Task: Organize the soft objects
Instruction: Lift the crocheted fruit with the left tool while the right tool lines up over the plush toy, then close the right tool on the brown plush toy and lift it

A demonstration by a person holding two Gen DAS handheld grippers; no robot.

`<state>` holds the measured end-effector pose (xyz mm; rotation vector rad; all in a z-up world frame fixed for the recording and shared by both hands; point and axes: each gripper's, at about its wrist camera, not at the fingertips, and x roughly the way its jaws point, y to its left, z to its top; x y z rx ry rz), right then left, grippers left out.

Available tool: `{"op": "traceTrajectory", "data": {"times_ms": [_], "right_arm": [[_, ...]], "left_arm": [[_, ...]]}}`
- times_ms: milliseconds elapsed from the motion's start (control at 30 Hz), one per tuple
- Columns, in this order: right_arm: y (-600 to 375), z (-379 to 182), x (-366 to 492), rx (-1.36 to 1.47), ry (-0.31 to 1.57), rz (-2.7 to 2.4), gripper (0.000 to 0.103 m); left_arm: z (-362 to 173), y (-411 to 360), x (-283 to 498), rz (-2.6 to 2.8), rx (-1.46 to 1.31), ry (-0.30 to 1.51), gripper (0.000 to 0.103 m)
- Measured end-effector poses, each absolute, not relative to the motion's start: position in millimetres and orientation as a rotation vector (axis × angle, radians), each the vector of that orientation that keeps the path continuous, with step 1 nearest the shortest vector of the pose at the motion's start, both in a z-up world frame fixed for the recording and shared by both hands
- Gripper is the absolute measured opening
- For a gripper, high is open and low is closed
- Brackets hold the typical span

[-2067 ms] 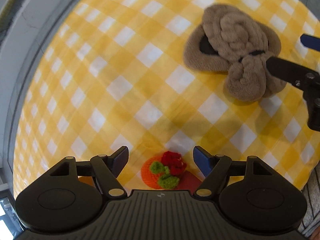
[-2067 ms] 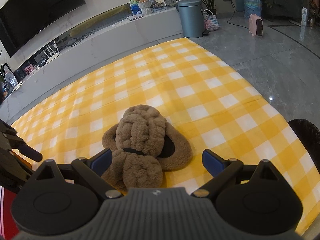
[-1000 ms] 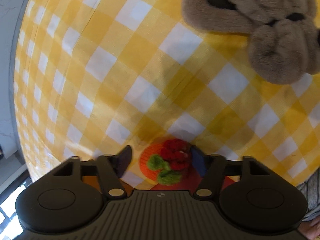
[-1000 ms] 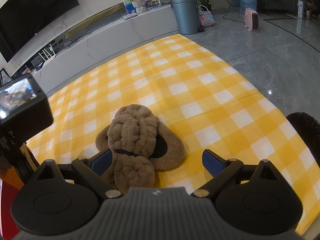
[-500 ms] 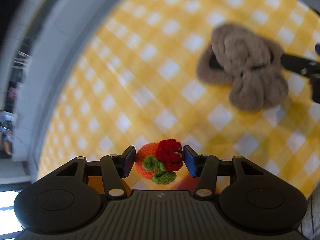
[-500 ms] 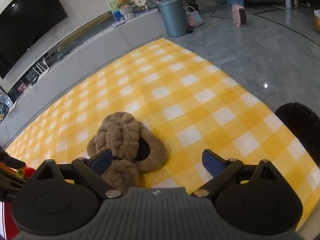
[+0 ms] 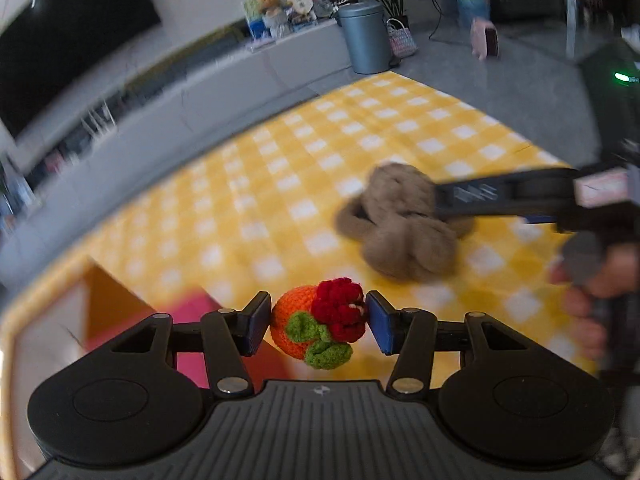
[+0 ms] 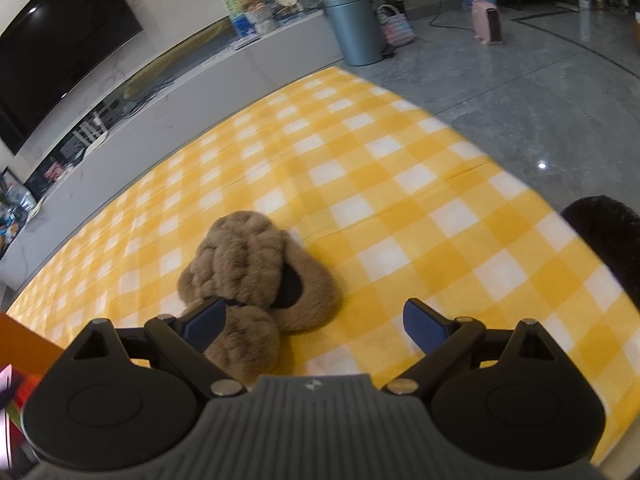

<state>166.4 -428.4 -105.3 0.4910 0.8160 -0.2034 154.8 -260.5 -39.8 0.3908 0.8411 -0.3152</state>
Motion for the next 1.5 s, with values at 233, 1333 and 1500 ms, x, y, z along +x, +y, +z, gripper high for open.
{"op": "traceTrajectory", "data": {"times_ms": [233,1333,1500], "right_arm": [[-418.3,-113.7,177.0,0.449,0.853,-0.198,0.094],[-399.5,-94.3,168.3,0.233,0.883,-0.066,0.041],[-431.3,-95.5,139.0,0.256,0.941,-0.219,0.078]], "left_arm": [[-68.1,-269.5,135.9,-0.378,0.405,0.826,0.058],[-103.5,-266.3,149.7,-0.401,0.228,1.072,0.056],[-101.5,-263.6,146.1,-0.411,0.228,1.061,0.055]]}}
